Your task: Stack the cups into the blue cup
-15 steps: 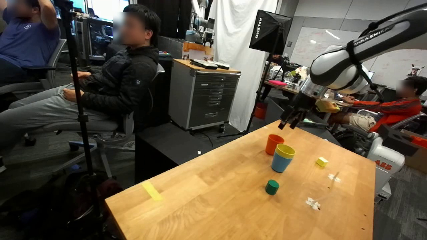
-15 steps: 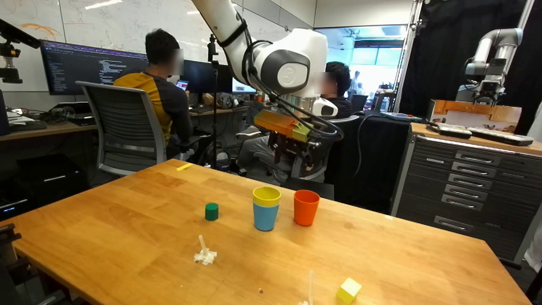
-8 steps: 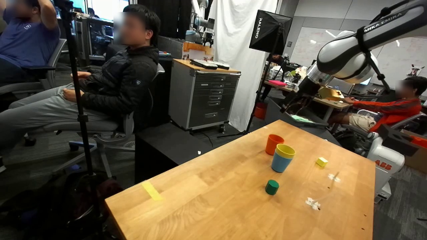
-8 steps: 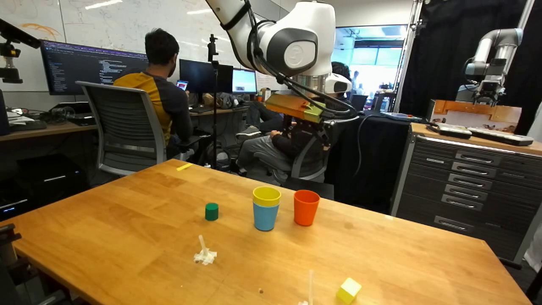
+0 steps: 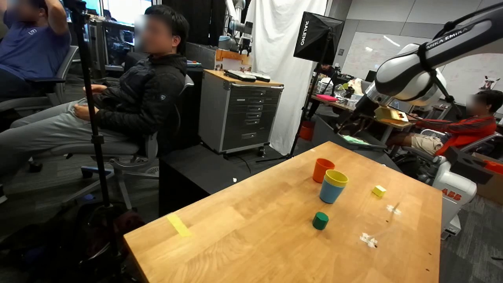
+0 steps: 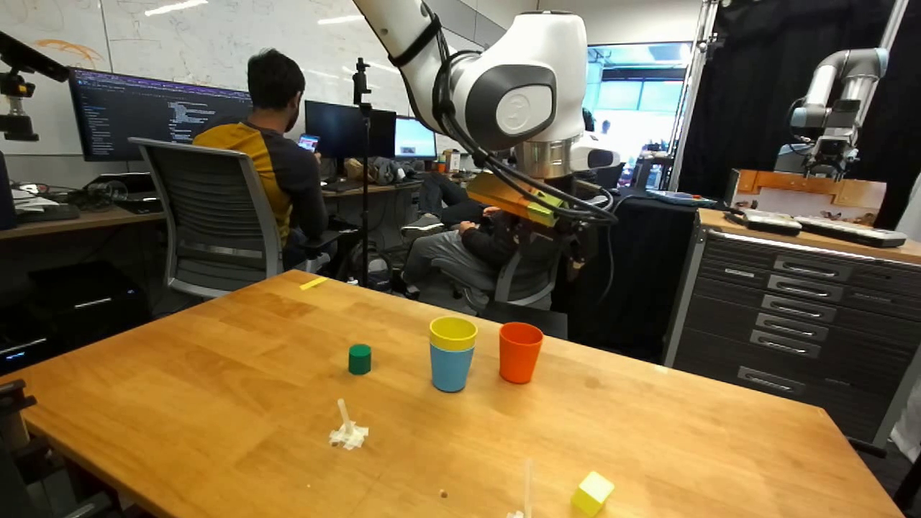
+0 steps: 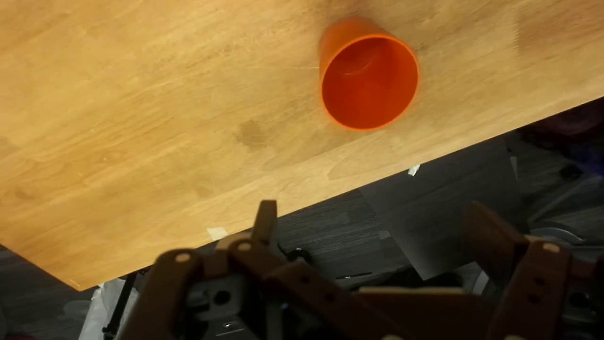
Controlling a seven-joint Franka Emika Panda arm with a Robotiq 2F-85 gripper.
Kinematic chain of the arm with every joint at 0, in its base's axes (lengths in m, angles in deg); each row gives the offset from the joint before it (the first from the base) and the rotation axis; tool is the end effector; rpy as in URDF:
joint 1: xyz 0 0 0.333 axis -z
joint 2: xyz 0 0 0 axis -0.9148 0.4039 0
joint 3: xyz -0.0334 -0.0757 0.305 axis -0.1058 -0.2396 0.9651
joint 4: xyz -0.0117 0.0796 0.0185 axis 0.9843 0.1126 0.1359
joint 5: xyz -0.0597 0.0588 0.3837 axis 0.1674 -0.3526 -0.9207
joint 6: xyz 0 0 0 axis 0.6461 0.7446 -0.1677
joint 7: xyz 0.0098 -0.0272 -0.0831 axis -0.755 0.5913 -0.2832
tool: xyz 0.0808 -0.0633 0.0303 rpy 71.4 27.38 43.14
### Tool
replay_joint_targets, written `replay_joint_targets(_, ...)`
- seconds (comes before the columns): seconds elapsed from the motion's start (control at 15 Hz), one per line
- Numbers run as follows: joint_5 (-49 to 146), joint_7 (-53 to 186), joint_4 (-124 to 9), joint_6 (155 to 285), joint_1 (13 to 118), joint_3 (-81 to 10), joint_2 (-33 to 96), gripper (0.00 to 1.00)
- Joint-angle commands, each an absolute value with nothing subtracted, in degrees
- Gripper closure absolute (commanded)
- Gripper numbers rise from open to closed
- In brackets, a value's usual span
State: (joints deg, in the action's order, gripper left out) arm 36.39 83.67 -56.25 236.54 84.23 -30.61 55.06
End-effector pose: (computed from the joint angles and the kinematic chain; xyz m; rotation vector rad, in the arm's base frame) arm 0.6942 -0.2235 0.2629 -3.0528 0.3427 -0.5644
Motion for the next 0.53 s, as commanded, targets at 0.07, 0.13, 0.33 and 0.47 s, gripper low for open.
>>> replay_joint_targets(0.07,35.8,81.8,-53.0,236.8,84.4,-31.0,58.2,0.0)
replay_joint_targets(0.13,35.8,81.7,-52.4,236.6,84.5,-31.0,58.8,0.0)
replay_joint_targets(0.33,35.7,81.5,-51.3,236.3,84.9,-30.8,60.3,0.0)
replay_joint_targets(0.47,35.9,81.1,-50.1,235.7,85.0,-31.0,61.6,0.0)
